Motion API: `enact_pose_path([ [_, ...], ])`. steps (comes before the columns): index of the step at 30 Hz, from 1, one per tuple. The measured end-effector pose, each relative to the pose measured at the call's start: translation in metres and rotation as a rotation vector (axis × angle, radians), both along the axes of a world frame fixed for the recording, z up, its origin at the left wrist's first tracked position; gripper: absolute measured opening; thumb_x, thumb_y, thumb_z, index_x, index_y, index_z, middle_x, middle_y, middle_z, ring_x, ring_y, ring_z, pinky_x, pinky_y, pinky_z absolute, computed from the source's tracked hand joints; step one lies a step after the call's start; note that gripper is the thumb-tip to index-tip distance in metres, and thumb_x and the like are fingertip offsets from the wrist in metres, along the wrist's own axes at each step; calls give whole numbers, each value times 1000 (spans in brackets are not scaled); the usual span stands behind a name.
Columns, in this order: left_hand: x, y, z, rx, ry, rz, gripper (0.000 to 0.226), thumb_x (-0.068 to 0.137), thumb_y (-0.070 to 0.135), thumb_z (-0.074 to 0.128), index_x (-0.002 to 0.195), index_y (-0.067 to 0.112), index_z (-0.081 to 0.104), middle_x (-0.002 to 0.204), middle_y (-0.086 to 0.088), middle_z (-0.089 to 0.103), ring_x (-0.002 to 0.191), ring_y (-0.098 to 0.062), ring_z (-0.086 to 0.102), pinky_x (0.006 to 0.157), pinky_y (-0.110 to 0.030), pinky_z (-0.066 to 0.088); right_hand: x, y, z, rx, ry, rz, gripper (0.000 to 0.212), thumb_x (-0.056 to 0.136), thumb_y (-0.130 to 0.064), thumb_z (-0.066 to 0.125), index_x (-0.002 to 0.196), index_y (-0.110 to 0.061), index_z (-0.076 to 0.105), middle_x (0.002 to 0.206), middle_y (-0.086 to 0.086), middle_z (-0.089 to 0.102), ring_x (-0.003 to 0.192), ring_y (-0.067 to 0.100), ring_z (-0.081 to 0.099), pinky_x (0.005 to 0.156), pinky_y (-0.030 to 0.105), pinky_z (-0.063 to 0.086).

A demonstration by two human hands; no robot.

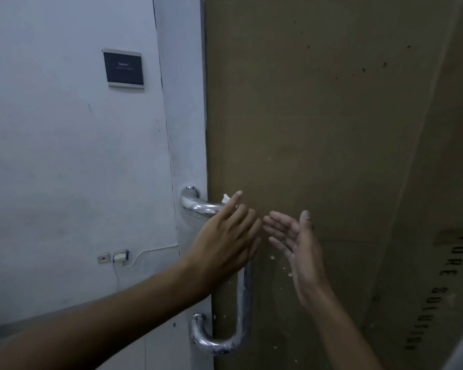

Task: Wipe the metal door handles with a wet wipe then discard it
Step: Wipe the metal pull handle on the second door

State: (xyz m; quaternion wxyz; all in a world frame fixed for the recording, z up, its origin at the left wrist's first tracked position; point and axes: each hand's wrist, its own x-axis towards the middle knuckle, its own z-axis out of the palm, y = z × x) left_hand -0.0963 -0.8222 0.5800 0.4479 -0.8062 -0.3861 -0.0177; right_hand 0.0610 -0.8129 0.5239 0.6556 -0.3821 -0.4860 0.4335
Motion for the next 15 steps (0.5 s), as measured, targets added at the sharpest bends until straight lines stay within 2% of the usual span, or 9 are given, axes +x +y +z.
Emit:
enact_pose_path([
  [3,15,8,18,-166,-2,78,41,102,30,22,105,13,60,105,-10,65,101,-30,59,117,-48,19,4,-1,0,-4,5,-6,73,85,-67,24,115,-16,67,109,1,74,106,12,68,88,30,48],
  [5,19,17,34,-236,55,109,34,103,29,29,107,15,59,110,-9,67,102,-30,63,107,-47,32,4,-2,0,-12,-4,-4,74,84,-66,24,114,-15,67,108,1,74,105,12,68,85,28,49],
  [7,17,25,52,-412,90,172,25,102,33,38,115,18,54,118,-7,63,107,-29,62,95,-44,44,4,-6,1,-10,-8,0,73,84,-65,24,113,-15,67,107,1,74,103,12,69,84,26,49],
  [9,6,34,71,-655,2,240,23,103,35,36,111,17,49,118,-6,58,101,-22,58,88,-36,46,4,-7,2,-2,-2,1,71,85,-64,24,111,-15,68,105,1,75,102,13,69,84,27,50],
  [11,-10,38,83,-837,-152,260,25,106,31,28,93,15,43,96,-2,52,76,-9,48,73,-23,40,4,-8,3,-1,-2,1,71,85,-64,24,111,-14,68,105,2,75,101,14,69,85,28,50],
  [13,-31,36,87,-904,-322,230,32,106,31,23,80,19,37,81,1,44,67,-9,38,60,-21,32,3,-9,4,1,-3,5,71,86,-63,24,111,-14,68,105,2,75,101,14,69,86,30,50],
  [15,-50,32,77,-893,-486,153,36,106,33,21,85,18,46,85,-4,50,72,-12,42,61,-22,33,2,-9,5,3,-9,8,71,86,-64,24,111,-14,68,105,2,75,102,14,69,87,30,50],
])
